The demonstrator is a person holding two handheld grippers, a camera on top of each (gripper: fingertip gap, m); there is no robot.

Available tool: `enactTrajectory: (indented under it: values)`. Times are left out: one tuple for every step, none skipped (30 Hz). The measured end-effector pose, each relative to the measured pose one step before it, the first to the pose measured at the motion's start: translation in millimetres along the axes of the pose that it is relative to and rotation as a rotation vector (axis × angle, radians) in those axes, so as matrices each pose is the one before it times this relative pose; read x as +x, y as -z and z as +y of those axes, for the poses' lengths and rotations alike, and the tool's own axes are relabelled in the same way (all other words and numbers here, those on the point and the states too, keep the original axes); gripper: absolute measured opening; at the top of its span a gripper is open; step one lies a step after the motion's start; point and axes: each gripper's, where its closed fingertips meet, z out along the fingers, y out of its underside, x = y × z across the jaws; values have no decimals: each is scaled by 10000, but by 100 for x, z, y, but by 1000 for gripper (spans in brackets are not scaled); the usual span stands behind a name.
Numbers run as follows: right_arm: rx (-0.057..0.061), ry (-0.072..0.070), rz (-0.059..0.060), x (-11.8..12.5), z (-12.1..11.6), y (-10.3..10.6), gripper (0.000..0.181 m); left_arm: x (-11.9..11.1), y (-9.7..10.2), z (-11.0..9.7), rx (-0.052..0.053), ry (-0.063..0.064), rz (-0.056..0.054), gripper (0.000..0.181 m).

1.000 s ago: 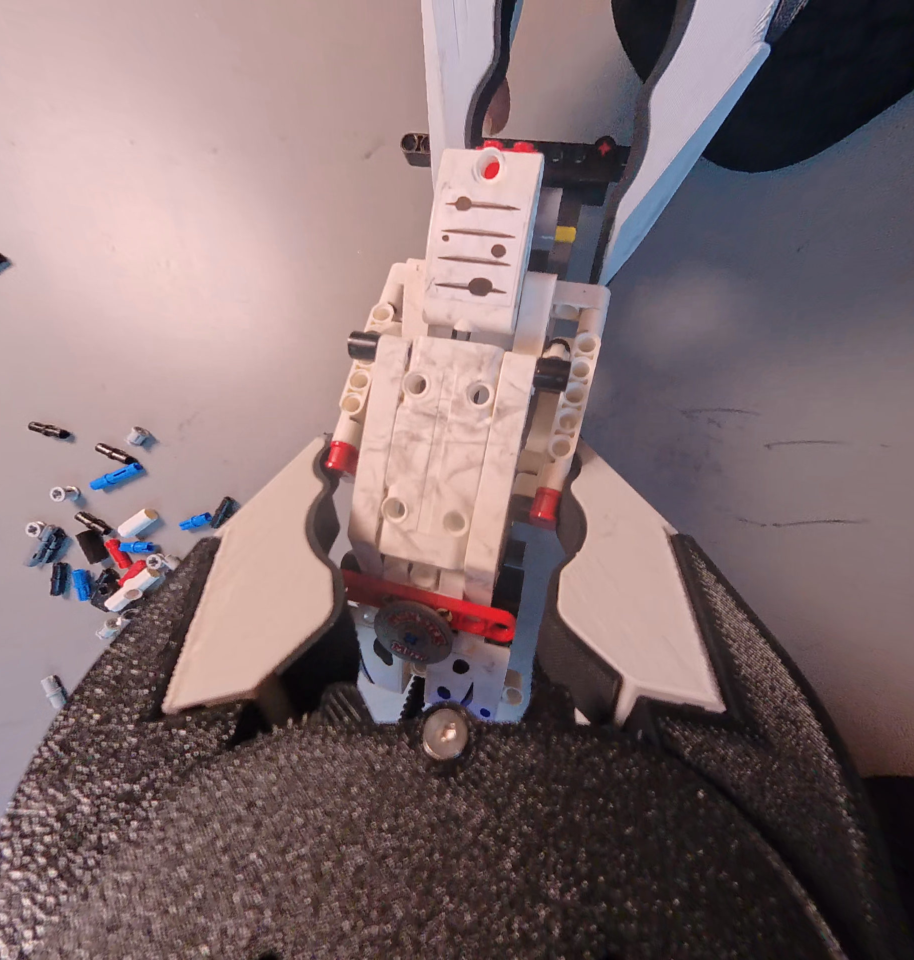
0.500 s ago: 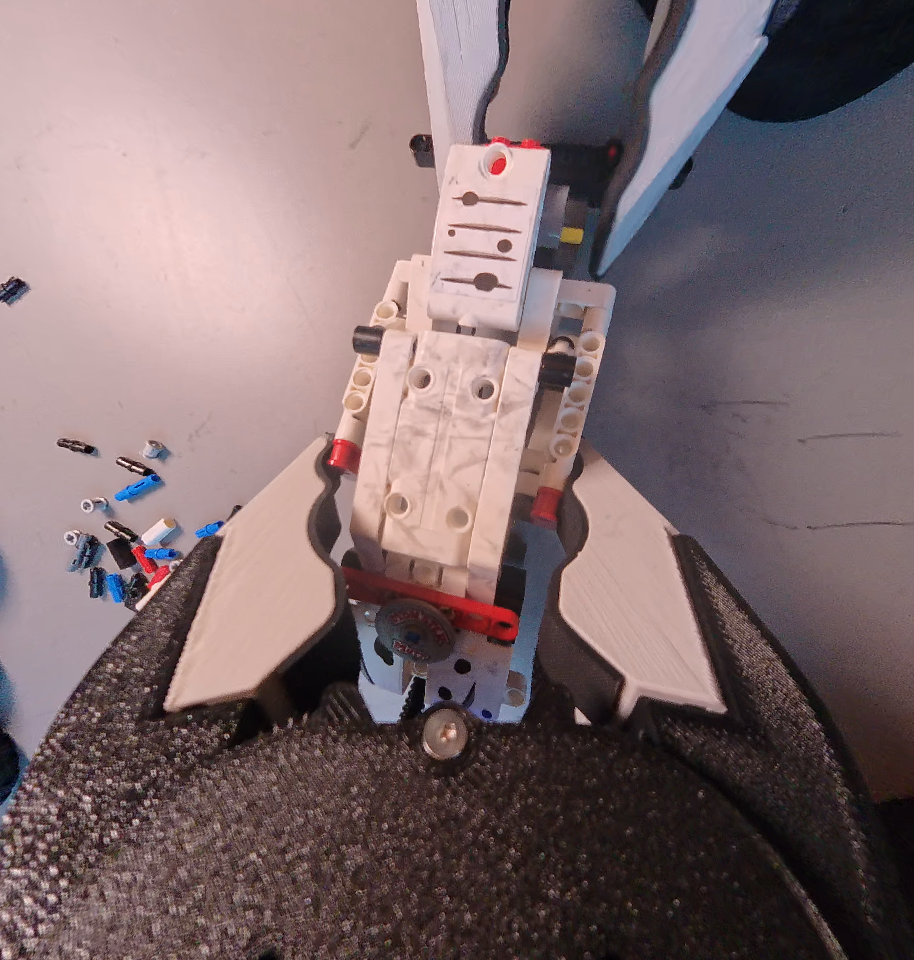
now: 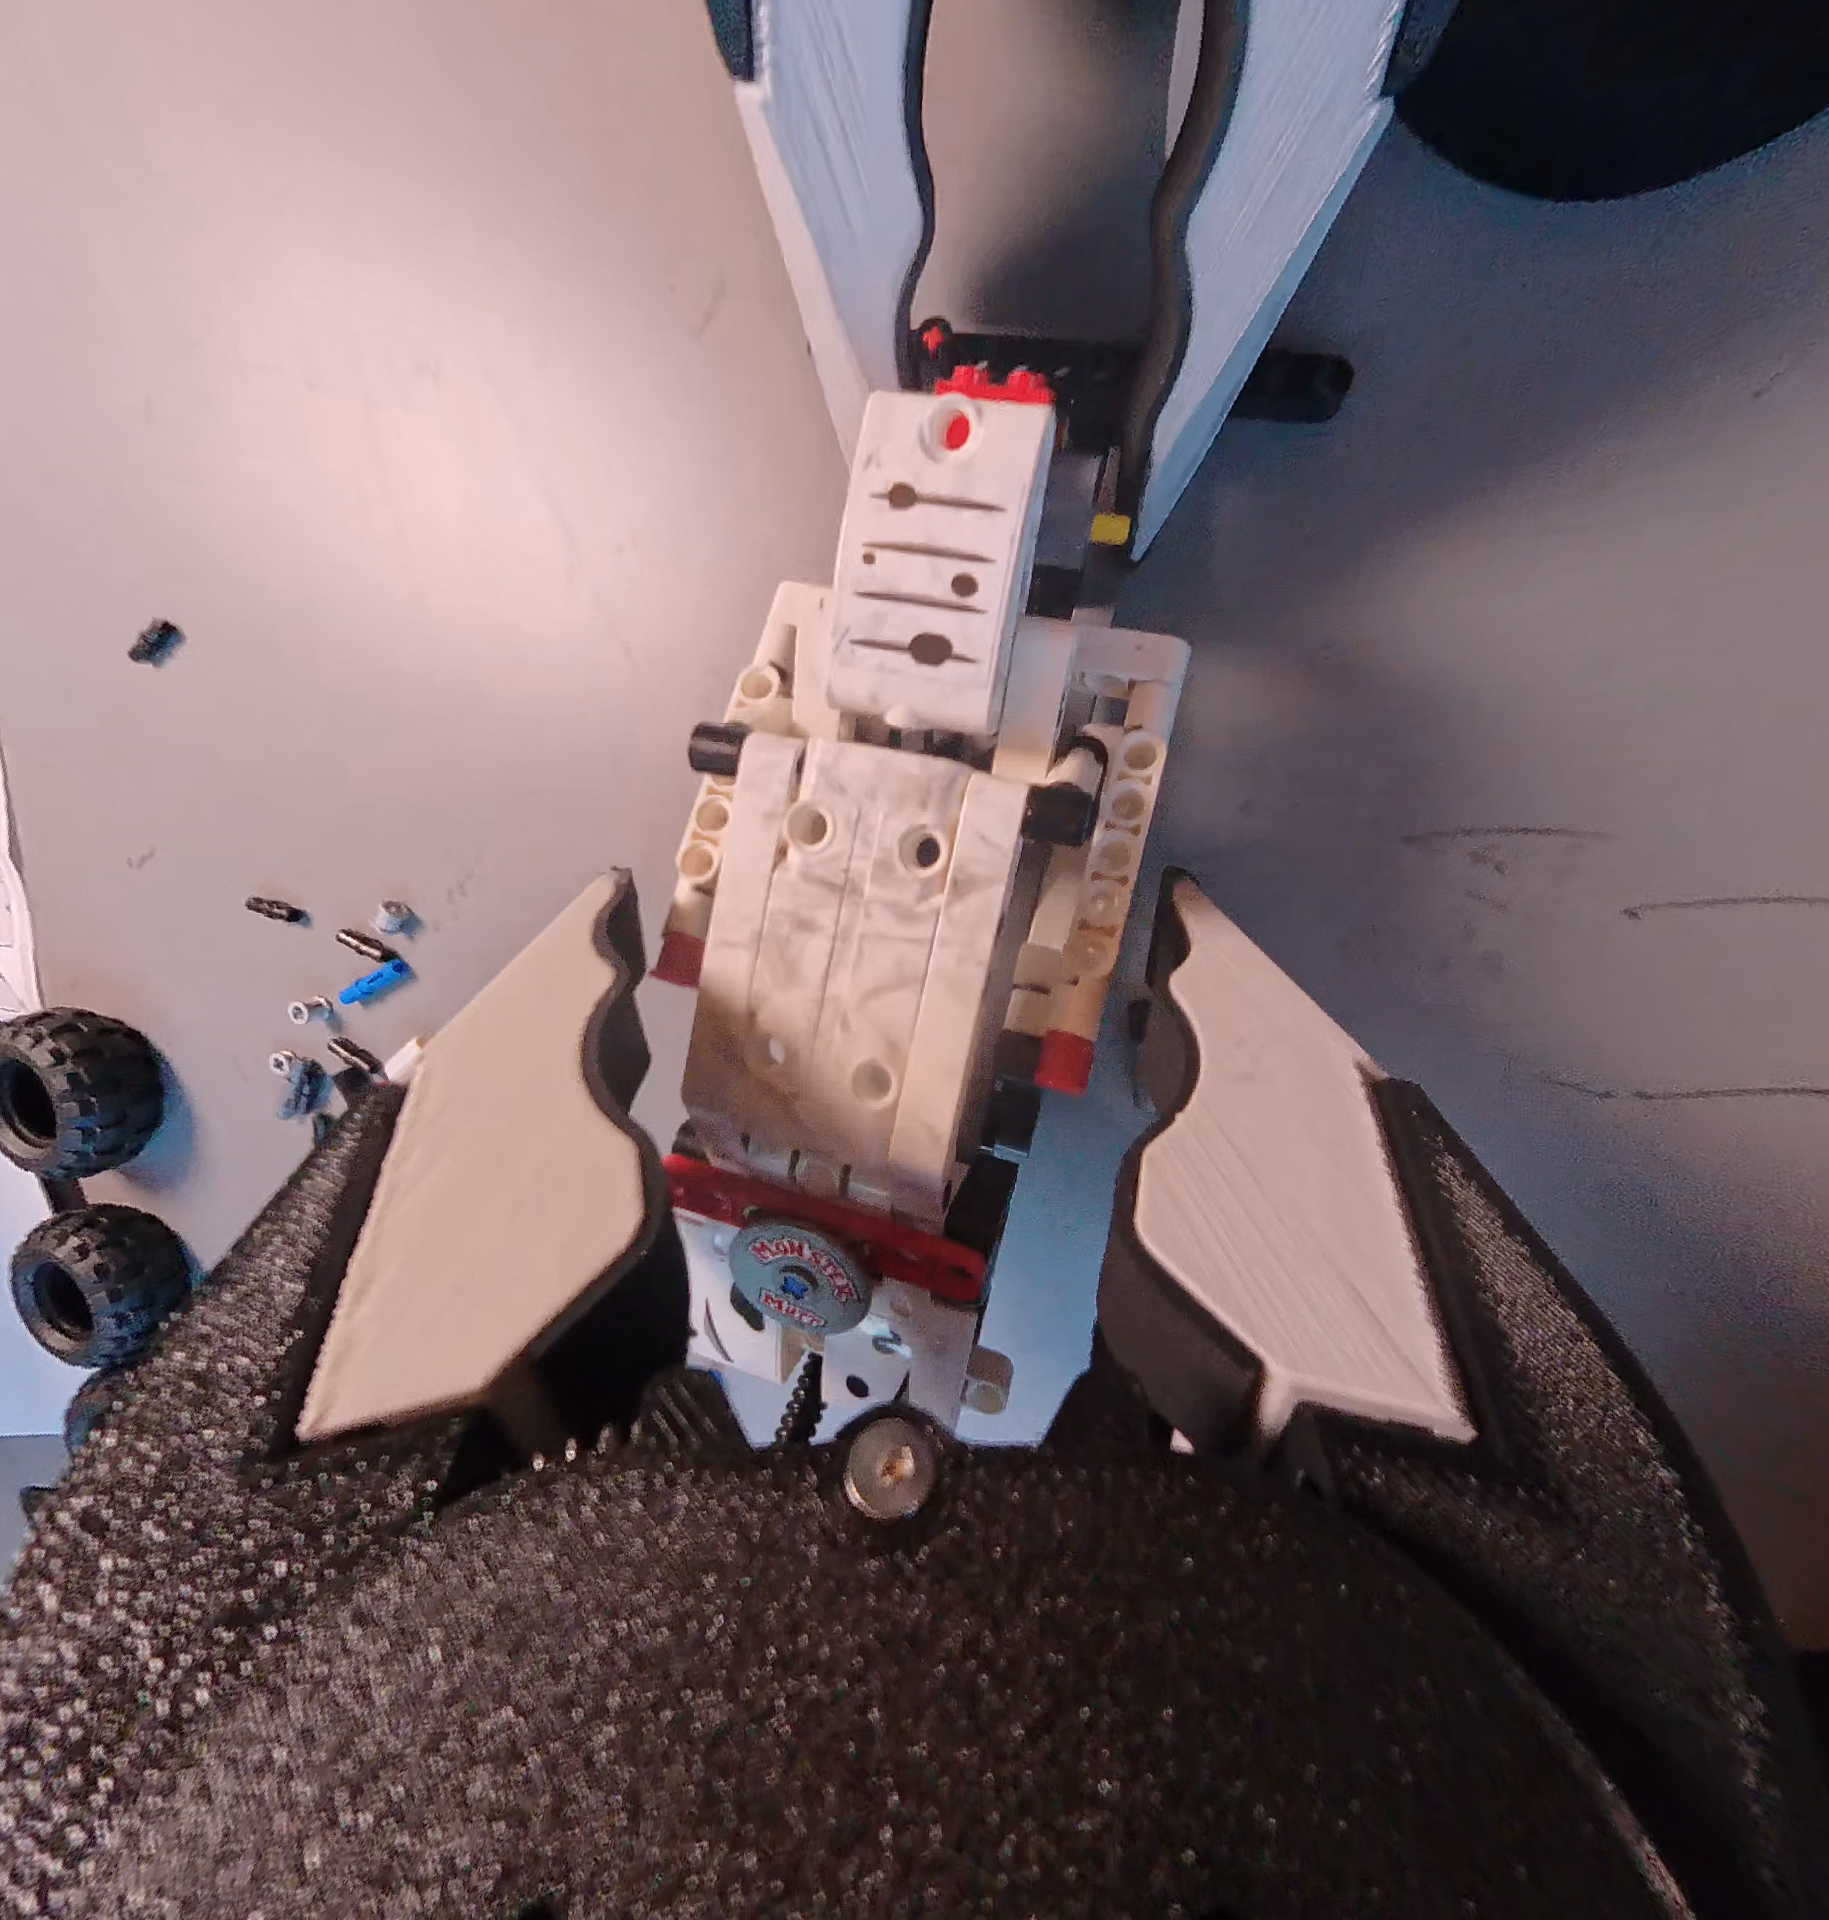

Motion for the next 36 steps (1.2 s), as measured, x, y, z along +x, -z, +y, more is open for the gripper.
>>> enactTrajectory:
  values:
    - [87,-82,-17,40,-11,-27,39,47,-150,-307,-22,-214,-83,97]
    - [57,9,157,273,14,-41,33,135,-348,-173,-118,-166,17,99]
    - [50,52,24,7,-53,-36,33,73,-446,-135,-134,-126,8,100]
    - [4,19,-7,-50,-53,-22,33,-75,-454,-99,-124,-123,-63,99]
    - [-18,27,43,1,6,-10,33,-206,-348,-28,-115,-133,-101,95]
    - [-15,11,114,115,34,18,33,47,-161,-109,8,-128,79,94]
    - [27,-82,179,286,28,70,33,-174,59,-169,80,-107,-71,89]
    - [54,-146,131,281,13,99,33,-277,-23,-45,63,-36,-167,88]
    - [152,-147,10,74,-127,100,33,-80,54,-109,204,82,9,87]
    - [292,-194,81,233,-345,172,33,-124,160,-104,278,167,30,87]
    - [358,-221,48,267,-445,226,33,-194,223,-130,342,231,4,86]
    - [452,-197,29,269,-608,289,33,-201,283,-168,408,232,8,86]
    - [460,-174,-32,166,-676,284,33,-157,323,-221,461,237,33,86]
    - [295,-285,-106,53,-525,151,32,-76,265,-138,388,104,13,86]
    - [127,-219,-126,-59,-326,-7,32,12,138,-65,274,33,-33,86]
    - [50,13,-59,-105,-206,-77,32,81,39,-36,207,-2,-39,86]
    - [-14,89,22,-12,-89,-66,32,-30,70,-1,141,-71,-115,86]
    - [-16,0,-26,-17,-104,-32,32,-11,87,8,103,7,-52,86]
    - [-49,-94,-49,30,-81,-14,32,-33,56,-5,106,47,-17,86]
    - [-62,-16,-46,44,-53,-10,31,-37,35,-21,79,43,-16,86]
    - [-59,21,-31,40,-14,-21,31,-35,10,21,-4,51,29,86]
    - [-55,41,-28,27,14,-13,31,-19,-15,1,-38,13,31,86]
    - [-17,68,-36,14,47,7,31,-18,-47,-16,-16,2,15,86]
    - [6,26,-56,-1,40,5,31,25,-42,-20,-14,-24,20,86]
    - [-18,-9,-21,31,20,2,30,-38,-42,-14,-16,0,-4,86]
    - [-19,83,-16,-26,10,-22,28,-1,-34,-8,-8,0,22,86]
    - [-12,60,3,-14,-9,-23,27,8,-21,5,-26,-23,22,86]
    - [-8,16,-7,-9,-6,-25,27,-14,-16,13,-15,-17,12,86]
    - [20,24,-5,-17,-17,-5,27,13,2,8,10,-3,25,86]
    - [15,3,-12,-21,0,-11,27,-6,-1,10,7,7,13,86]
    - [-5,44,-30,-48,29,-7,26,41,-24,4,-5,-21,12,86]
    - [-9,55,-7,-33,23,-19,26,17,-21,0,-30,-30,-3,86]
    - [6,18,-21,-33,11,-6,26,25,-18,2,-23,-15,24,86]
    - [5,18,-20,-14,12,12,26,20,-16,-3,-1,-7,19,86]
    - [-10,48,-10,-25,-10,1,25,8,-15,-7,-3,-9,2,86]
    - [-13,48,-17,-41,-11,-7,25,21,0,16,-12,-15,11,86]
